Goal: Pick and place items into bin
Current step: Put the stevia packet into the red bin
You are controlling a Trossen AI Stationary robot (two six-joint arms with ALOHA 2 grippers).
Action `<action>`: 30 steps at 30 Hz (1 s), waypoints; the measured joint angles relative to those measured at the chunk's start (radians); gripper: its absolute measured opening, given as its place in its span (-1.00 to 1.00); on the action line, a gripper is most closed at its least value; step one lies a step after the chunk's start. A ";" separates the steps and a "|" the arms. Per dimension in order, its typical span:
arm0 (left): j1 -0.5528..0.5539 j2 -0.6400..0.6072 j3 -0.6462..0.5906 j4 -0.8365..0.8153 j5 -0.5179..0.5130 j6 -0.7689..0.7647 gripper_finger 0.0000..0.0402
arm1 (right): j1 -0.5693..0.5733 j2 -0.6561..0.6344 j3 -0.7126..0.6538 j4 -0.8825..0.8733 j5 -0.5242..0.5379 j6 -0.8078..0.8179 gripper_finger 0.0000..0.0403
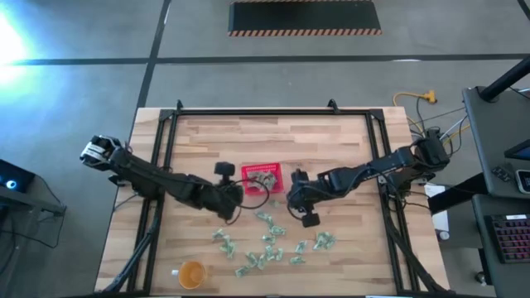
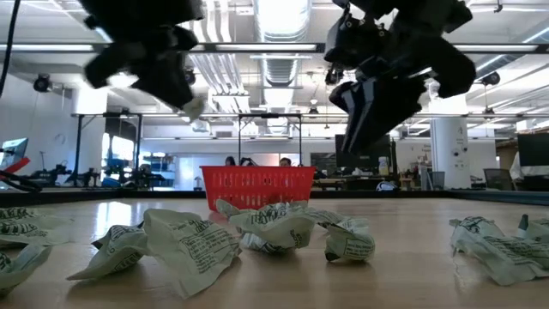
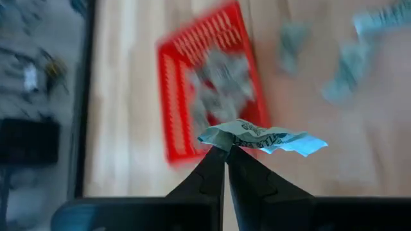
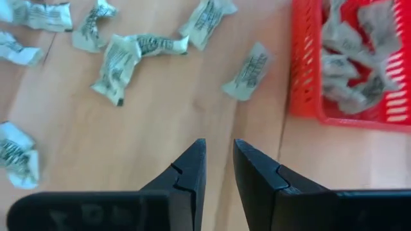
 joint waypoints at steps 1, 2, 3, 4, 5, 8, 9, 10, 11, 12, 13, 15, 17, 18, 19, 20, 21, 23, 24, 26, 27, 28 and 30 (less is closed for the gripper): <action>0.018 0.002 -0.005 0.052 0.000 0.039 -1.00 | 0.008 0.000 0.000 -0.004 0.001 0.013 -0.66; 0.040 0.005 -0.011 0.089 0.000 0.073 -1.00 | 0.015 0.000 0.000 -0.010 0.001 0.026 -0.66; 0.062 0.010 -0.015 0.117 -0.001 0.102 -1.00 | 0.022 0.000 0.000 -0.018 0.001 0.041 -0.66; 0.083 0.017 -0.016 0.140 -0.001 0.124 -1.00 | 0.031 0.000 0.000 -0.023 0.001 0.056 -0.66; 0.105 0.023 -0.016 0.153 0.000 0.141 -1.00 | 0.039 0.000 0.000 -0.024 0.001 0.068 -0.66; 0.162 0.037 -0.016 0.158 -0.001 0.165 -1.00 | 0.067 0.000 0.000 -0.055 0.001 0.111 -0.66; 0.178 0.040 -0.016 0.156 0.001 0.168 -1.00 | 0.076 0.000 0.000 -0.063 0.001 0.126 -0.66; 0.193 0.044 -0.016 0.156 0.005 0.170 -1.00 | 0.086 0.000 -0.002 -0.069 0.001 0.142 -0.66; 0.209 0.048 -0.016 0.157 0.013 0.171 -1.00 | 0.094 0.000 -0.004 -0.068 0.001 0.159 -0.66; 0.224 0.051 -0.016 0.157 0.024 0.171 -1.00 | 0.102 0.000 -0.007 -0.068 0.000 0.177 -0.66; 0.236 0.054 -0.016 0.157 0.040 0.170 -1.00 | 0.110 0.000 -0.011 -0.069 -0.001 0.194 -0.66; 0.257 0.062 -0.016 0.159 0.089 0.177 -1.00 | 0.122 0.000 -0.018 -0.068 -0.001 0.220 -0.66; 0.267 0.072 -0.016 0.170 0.125 0.196 -0.97 | 0.131 0.000 -0.027 -0.068 -0.001 0.244 -0.66; 0.269 0.077 -0.016 0.176 0.131 0.207 -0.93 | 0.134 0.000 -0.033 -0.069 -0.001 0.255 -0.66; 0.269 0.083 -0.017 0.187 0.134 0.221 -0.88 | 0.138 0.000 -0.038 -0.069 -0.001 0.271 -0.66; 0.269 0.090 -0.017 0.199 0.136 0.234 -0.82 | 0.140 0.000 -0.043 -0.069 -0.002 0.290 -0.66; 0.269 0.095 -0.017 0.206 0.137 0.243 -0.76 | 0.143 0.000 -0.047 -0.070 -0.001 0.308 -0.66; 0.269 0.106 -0.017 0.218 0.139 0.244 -0.62 | 0.146 0.000 -0.054 -0.079 -0.001 0.344 -0.66; 0.269 0.110 -0.016 0.221 0.138 0.244 -0.56 | 0.149 0.000 -0.056 -0.091 -0.001 0.360 -0.66; 0.269 0.115 -0.012 0.220 0.132 0.244 -0.44 | 0.157 0.000 -0.057 -0.109 -0.002 0.390 -0.66; 0.269 0.115 -0.011 0.221 0.130 0.244 -0.39 | 0.163 0.000 -0.058 -0.113 -0.002 0.405 -0.66; 0.269 0.115 -0.011 0.224 0.128 0.244 -0.35 | 0.169 0.000 -0.058 -0.120 -0.003 0.416 -0.66; 0.269 0.114 -0.011 0.229 0.127 0.244 -0.28 | 0.180 0.001 -0.060 -0.123 -0.020 0.433 -0.66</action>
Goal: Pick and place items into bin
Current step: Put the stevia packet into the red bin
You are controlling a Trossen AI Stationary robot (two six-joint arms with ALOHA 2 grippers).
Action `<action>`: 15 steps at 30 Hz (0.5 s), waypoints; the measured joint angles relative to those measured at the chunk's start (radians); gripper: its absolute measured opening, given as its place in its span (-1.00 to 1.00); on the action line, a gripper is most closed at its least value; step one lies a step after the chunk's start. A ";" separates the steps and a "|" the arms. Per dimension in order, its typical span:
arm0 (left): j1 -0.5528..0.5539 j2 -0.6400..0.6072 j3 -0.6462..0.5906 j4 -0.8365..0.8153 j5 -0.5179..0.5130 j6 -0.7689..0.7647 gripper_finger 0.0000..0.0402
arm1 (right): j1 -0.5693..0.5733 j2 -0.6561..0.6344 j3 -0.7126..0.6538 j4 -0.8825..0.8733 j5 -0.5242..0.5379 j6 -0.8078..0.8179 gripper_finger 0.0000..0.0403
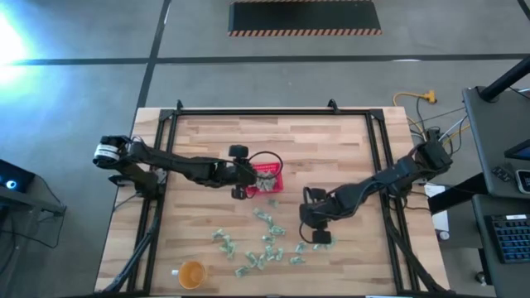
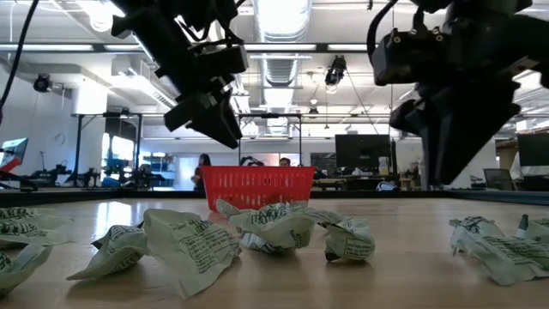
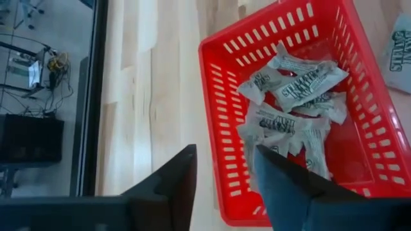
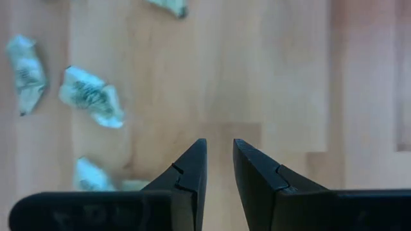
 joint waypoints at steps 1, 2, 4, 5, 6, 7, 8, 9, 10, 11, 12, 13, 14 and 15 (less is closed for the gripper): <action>0.000 -0.002 -0.001 -0.001 0.000 0.000 -0.26 | 0.006 0.000 0.000 0.000 -0.017 0.012 -0.66; 0.000 -0.003 -0.001 -0.001 0.000 0.000 -0.25 | 0.012 0.000 0.000 0.000 -0.030 0.027 -0.66; 0.000 -0.004 -0.001 0.000 0.000 0.000 -0.23 | 0.025 0.000 0.000 -0.002 -0.057 0.052 -0.66; 0.000 -0.004 -0.001 -0.001 0.000 0.000 -0.23 | 0.033 0.000 0.000 -0.003 -0.065 0.064 -0.66; 0.000 -0.004 -0.001 -0.001 0.000 0.000 -0.23 | 0.041 0.000 0.000 -0.002 -0.071 0.075 -0.66; 0.000 -0.004 -0.001 0.001 0.000 0.000 -0.23 | 0.051 0.000 0.000 -0.002 -0.071 0.084 -0.66; 0.000 -0.004 -0.002 0.005 0.000 0.000 -0.23 | 0.061 0.000 -0.002 -0.002 -0.071 0.094 -0.66; 0.000 -0.004 -0.004 0.004 0.000 0.000 -0.23 | 0.073 0.000 -0.003 -0.002 -0.071 0.101 -0.66; 0.000 -0.004 -0.005 0.000 0.000 0.000 -0.23 | 0.083 0.000 -0.006 -0.001 -0.071 0.105 -0.66; 0.000 -0.004 -0.005 -0.001 0.000 0.000 -0.23 | 0.093 0.000 -0.008 -0.002 -0.071 0.109 -0.66; 0.000 -0.004 -0.005 0.001 0.000 0.000 -0.23 | 0.104 0.000 -0.008 -0.003 -0.071 0.114 -0.66; 0.000 -0.004 -0.005 0.003 0.000 0.000 -0.23 | 0.111 0.000 -0.009 -0.002 -0.069 0.119 -0.66; 0.000 -0.004 -0.005 0.004 0.000 -0.001 -0.23 | 0.118 0.000 -0.009 -0.001 -0.061 0.123 -0.66; 0.000 -0.004 -0.005 0.005 0.000 0.000 -0.23 | 0.124 0.000 -0.009 0.000 -0.046 0.124 -0.66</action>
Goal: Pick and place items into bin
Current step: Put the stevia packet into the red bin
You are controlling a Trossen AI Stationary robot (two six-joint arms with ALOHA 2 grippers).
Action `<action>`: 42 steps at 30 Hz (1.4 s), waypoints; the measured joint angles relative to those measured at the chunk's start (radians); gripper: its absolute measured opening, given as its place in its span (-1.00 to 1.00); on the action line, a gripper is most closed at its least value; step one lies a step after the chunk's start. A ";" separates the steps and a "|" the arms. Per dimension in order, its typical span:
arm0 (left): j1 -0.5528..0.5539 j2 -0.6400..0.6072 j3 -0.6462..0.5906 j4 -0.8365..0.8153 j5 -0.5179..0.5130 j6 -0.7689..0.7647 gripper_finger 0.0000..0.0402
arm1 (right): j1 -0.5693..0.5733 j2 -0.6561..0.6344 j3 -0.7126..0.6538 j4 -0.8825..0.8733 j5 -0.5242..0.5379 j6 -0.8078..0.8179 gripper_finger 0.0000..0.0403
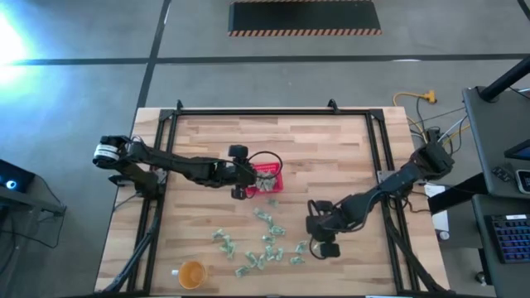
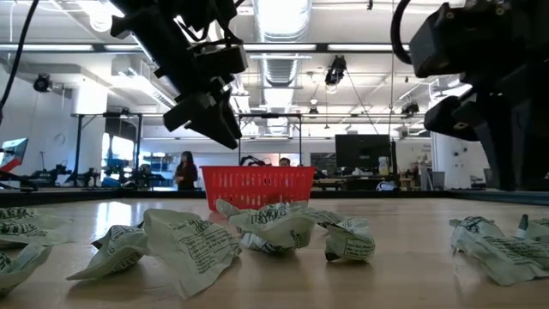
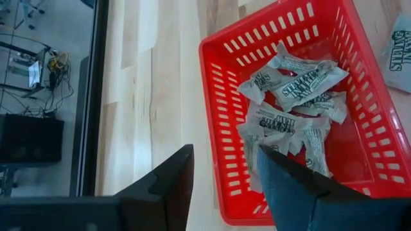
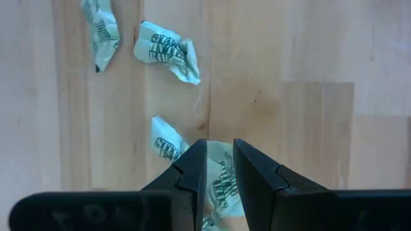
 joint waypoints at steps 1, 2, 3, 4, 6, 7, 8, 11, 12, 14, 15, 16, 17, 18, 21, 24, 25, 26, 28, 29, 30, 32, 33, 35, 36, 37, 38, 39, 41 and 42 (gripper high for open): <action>0.000 0.000 0.000 0.000 0.000 0.000 -0.23 | 0.006 0.000 -0.001 0.000 0.019 0.000 -0.66; 0.000 0.000 0.000 0.000 0.000 0.000 -0.23 | 0.010 0.000 -0.003 0.003 0.043 0.000 -0.66; 0.000 0.000 0.000 0.002 0.000 -0.001 -0.23 | 0.013 0.000 -0.006 0.003 0.062 0.000 -0.66; 0.000 0.000 0.000 0.001 0.000 -0.001 -0.23 | 0.017 0.000 -0.010 0.003 0.073 0.000 -0.66; 0.000 0.000 0.000 0.001 0.000 -0.002 -0.23 | 0.018 0.000 -0.020 0.004 0.074 0.004 -0.66; 0.000 0.000 0.000 0.001 0.000 -0.002 -0.23 | 0.019 0.001 -0.024 0.003 0.073 0.013 -0.66; -0.001 0.000 0.000 0.001 0.000 -0.002 -0.23 | 0.019 0.001 -0.026 0.004 0.071 0.025 -0.66; -0.002 0.000 0.000 0.001 0.000 -0.004 -0.23 | 0.021 0.001 -0.028 0.006 0.026 0.044 -0.66; -0.002 0.000 0.000 0.001 0.000 -0.004 -0.23 | 0.024 0.001 -0.028 0.011 0.016 0.048 -0.66; -0.002 0.000 0.000 0.000 0.000 -0.004 -0.23 | 0.037 0.001 -0.028 0.017 0.012 0.053 -0.66; -0.002 0.000 0.000 0.000 0.000 -0.005 -0.23 | 0.044 0.001 -0.028 0.021 0.012 0.053 -0.65; -0.002 0.000 0.000 0.000 0.000 -0.005 -0.23 | 0.052 0.001 -0.028 0.026 0.012 0.052 -0.64; -0.002 0.000 0.000 0.000 0.000 -0.005 -0.23 | 0.060 0.001 -0.028 0.033 0.013 0.053 -0.62; -0.002 0.000 0.000 0.000 0.000 -0.007 -0.23 | 0.066 0.001 -0.028 0.042 0.014 0.053 -0.60; -0.002 0.000 0.000 0.000 0.000 -0.028 -0.23 | 0.085 0.001 -0.029 0.048 0.023 0.057 -0.54; -0.002 0.000 0.000 0.001 0.001 -0.029 -0.23 | 0.102 0.001 -0.034 0.050 0.052 0.068 -0.46; -0.002 0.000 0.000 0.001 0.001 -0.030 -0.23 | 0.106 0.001 -0.038 0.052 0.059 0.071 -0.44; -0.002 0.000 0.000 0.000 0.001 -0.033 -0.23 | 0.110 0.001 -0.043 0.057 0.069 0.073 -0.41; -0.002 0.000 0.000 0.001 0.001 -0.051 -0.23 | 0.115 0.002 -0.058 0.076 0.074 0.083 -0.37; -0.002 0.000 0.000 0.000 0.001 -0.054 -0.23 | 0.115 0.002 -0.067 0.085 0.073 0.087 -0.35; -0.002 0.000 0.000 0.000 0.001 -0.055 -0.23 | 0.117 0.002 -0.074 0.093 0.074 0.091 -0.33; -0.002 0.000 0.000 0.001 0.001 -0.055 -0.23 | 0.117 0.002 -0.084 0.098 0.075 0.097 -0.30; -0.002 0.000 0.000 0.001 0.001 -0.056 -0.23 | 0.117 0.002 -0.087 0.098 0.076 0.097 -0.29; -0.002 0.000 0.000 0.000 0.001 -0.056 -0.23 | 0.117 0.002 -0.091 0.097 0.077 0.097 -0.28; -0.002 0.000 0.000 0.001 0.001 -0.056 -0.23 | 0.117 0.002 -0.091 0.098 0.082 0.097 -0.28; -0.002 0.000 0.000 0.001 0.001 -0.056 -0.23 | 0.117 0.002 -0.092 0.098 0.094 0.097 -0.28; -0.002 0.000 0.000 0.000 0.001 -0.057 -0.23 | 0.118 0.002 -0.093 0.099 0.103 0.097 -0.29; -0.002 0.000 0.000 0.000 0.001 -0.057 -0.23 | 0.119 0.002 -0.095 0.100 0.105 0.096 -0.31; -0.002 0.000 0.000 0.001 0.001 -0.057 -0.23 | 0.119 0.002 -0.100 0.100 0.110 0.096 -0.35; -0.002 0.000 0.000 0.000 0.001 -0.057 -0.23 | 0.119 0.002 -0.103 0.102 0.116 0.095 -0.37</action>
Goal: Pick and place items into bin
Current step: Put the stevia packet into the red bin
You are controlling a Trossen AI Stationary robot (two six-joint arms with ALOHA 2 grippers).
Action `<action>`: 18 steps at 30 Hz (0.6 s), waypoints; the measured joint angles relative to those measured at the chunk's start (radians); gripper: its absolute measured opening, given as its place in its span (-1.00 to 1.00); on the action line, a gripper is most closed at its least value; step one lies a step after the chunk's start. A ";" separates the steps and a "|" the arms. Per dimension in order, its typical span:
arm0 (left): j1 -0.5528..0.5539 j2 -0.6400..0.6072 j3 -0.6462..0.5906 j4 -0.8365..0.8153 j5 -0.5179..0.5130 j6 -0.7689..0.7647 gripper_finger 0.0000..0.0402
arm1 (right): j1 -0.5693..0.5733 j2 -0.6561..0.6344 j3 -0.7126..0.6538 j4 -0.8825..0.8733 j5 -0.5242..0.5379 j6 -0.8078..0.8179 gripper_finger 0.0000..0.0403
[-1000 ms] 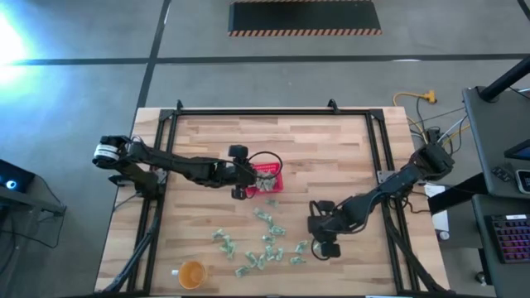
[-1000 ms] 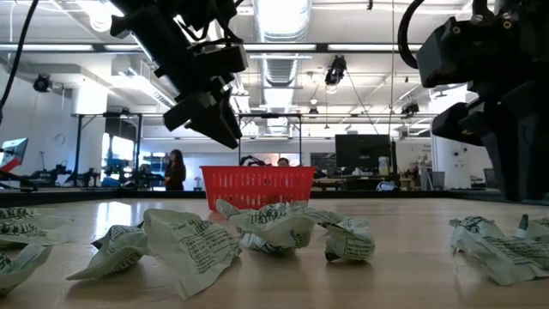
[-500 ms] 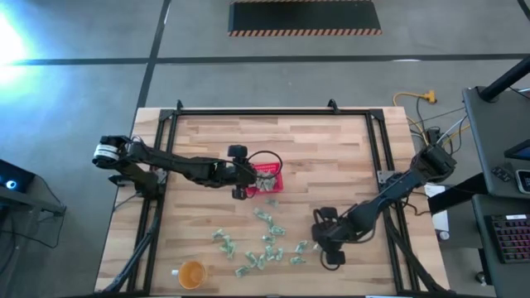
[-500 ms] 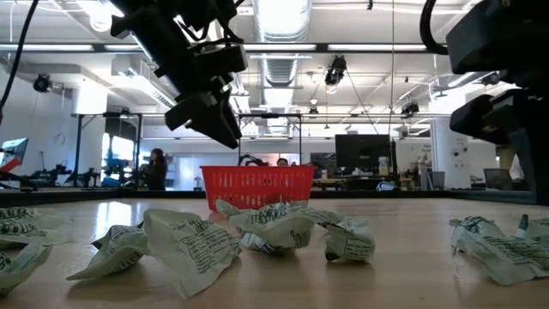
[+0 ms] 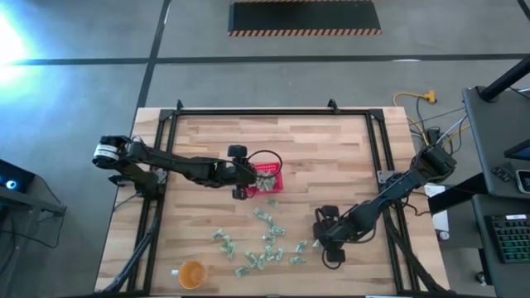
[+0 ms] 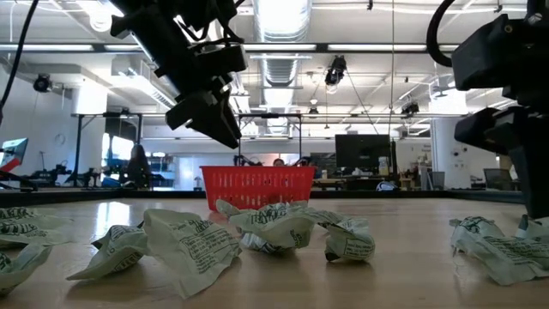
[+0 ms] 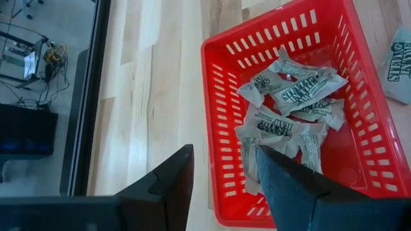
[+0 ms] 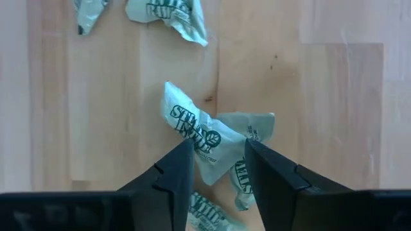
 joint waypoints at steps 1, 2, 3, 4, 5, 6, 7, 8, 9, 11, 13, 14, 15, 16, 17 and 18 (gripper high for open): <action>0.000 0.000 0.000 0.000 0.000 0.000 -0.23 | 0.000 0.000 -0.003 0.000 0.003 -0.001 -0.40; 0.000 0.000 0.000 0.000 0.000 0.000 -0.23 | 0.000 0.000 -0.005 0.003 0.009 -0.002 -0.42; 0.000 0.000 0.000 0.000 0.000 0.000 -0.23 | 0.000 0.000 -0.008 0.010 0.012 -0.002 -0.45; 0.000 0.000 0.000 0.000 0.000 0.000 -0.23 | 0.000 0.000 -0.011 0.017 0.015 -0.002 -0.47; 0.000 0.000 0.000 0.000 0.000 0.000 -0.23 | 0.000 0.000 -0.014 0.019 0.022 -0.002 -0.49; 0.000 0.000 0.000 0.000 0.000 0.000 -0.23 | 0.000 0.000 -0.016 0.018 0.034 -0.002 -0.51; 0.000 0.000 0.000 0.000 0.000 0.000 -0.23 | 0.000 0.000 -0.018 0.018 0.046 -0.002 -0.53; 0.000 0.000 0.000 0.000 0.000 0.000 -0.23 | 0.000 0.000 -0.019 0.017 0.060 -0.002 -0.56; 0.000 0.000 0.000 0.000 0.000 0.000 -0.23 | 0.000 0.000 -0.019 0.017 0.069 -0.002 -0.58; 0.000 0.000 0.000 0.000 0.000 0.000 -0.23 | 0.000 0.000 -0.019 0.017 0.078 -0.005 -0.65; 0.000 0.000 0.000 0.000 0.000 0.000 -0.23 | 0.000 0.000 -0.015 0.015 0.089 -0.015 -0.74; 0.000 0.000 0.000 0.000 0.000 0.000 -0.23 | 0.000 0.000 -0.013 0.015 0.090 -0.020 -0.79; 0.000 0.000 0.000 0.000 0.000 0.000 -0.23 | 0.000 0.000 -0.009 0.014 0.091 -0.031 -0.84; 0.000 0.000 0.000 0.000 0.000 0.000 -0.23 | 0.000 0.000 -0.004 0.014 0.091 -0.045 -0.89; 0.000 0.000 0.000 -0.001 0.000 0.000 -0.23 | 0.000 0.000 0.001 0.015 0.092 -0.060 -0.92; 0.000 0.000 0.000 -0.001 0.000 0.000 -0.23 | 0.000 0.000 0.007 0.015 0.092 -0.067 -0.94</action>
